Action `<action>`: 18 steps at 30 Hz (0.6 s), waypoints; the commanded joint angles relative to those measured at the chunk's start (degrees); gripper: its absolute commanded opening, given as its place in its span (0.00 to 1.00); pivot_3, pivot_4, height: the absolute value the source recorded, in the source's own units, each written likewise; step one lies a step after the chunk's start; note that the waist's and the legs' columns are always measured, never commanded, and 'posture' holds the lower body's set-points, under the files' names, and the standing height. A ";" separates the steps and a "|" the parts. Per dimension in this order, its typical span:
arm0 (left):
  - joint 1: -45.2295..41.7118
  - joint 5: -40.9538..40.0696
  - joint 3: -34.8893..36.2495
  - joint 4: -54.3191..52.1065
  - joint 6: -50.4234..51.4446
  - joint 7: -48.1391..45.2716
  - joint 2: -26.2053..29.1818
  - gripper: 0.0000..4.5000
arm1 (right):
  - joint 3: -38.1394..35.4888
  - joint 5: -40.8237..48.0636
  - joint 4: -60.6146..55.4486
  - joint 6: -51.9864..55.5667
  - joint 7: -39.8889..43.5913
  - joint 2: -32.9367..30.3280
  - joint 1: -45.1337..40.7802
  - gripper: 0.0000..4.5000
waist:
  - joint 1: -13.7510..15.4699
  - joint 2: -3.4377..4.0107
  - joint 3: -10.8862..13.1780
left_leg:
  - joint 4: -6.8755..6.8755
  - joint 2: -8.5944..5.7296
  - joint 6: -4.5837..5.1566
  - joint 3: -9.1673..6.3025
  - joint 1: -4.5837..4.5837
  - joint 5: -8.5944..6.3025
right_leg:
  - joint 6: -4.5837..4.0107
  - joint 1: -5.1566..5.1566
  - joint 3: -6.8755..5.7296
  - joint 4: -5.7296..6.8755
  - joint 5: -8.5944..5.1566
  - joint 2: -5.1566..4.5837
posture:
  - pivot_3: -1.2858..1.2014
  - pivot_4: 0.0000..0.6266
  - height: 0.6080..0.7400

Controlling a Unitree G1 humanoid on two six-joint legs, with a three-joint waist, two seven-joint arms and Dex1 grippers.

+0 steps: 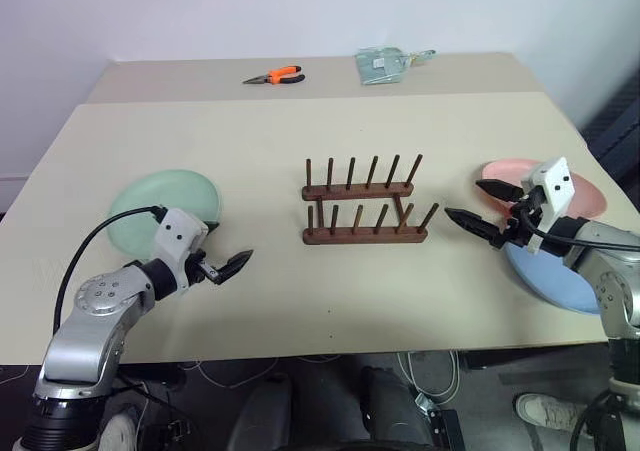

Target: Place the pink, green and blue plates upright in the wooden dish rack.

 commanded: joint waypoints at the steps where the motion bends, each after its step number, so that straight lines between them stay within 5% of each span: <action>1: -1.45 0.04 -0.21 0.95 -1.75 -0.29 0.43 1.00 | -0.29 -0.46 -2.02 -1.64 -0.62 -0.22 -1.16 0.98 | 0.00 0.00 0.00 | 0.00 0.00 0.00 0.00 0.00 0.00 | 0.00 0.00 0.00 0.00 0.00 0.00 | 0.52 0.24 1.00; 10: -6.66 -1.03 -7.69 6.20 -3.15 -8.01 -0.01 1.00 | 0.32 0.88 -5.72 1.73 0.78 -2.45 1.53 0.98 | 0.25 0.00 0.00 | 0.01 -0.02 0.00 0.00 -0.02 0.00 | 0.00 0.00 0.00 0.00 0.01 0.00 | 0.52 0.24 1.00; 18: -21.84 6.72 -20.92 28.77 -12.63 -16.12 -5.31 1.00 | 0.30 1.13 -18.53 5.55 -3.53 -0.37 12.24 0.98 | 1.40 -0.01 -0.02 | 0.08 -0.04 0.01 -0.02 -0.10 0.00 | 0.06 -0.02 -0.04 0.00 0.03 0.01 | 0.52 0.24 1.00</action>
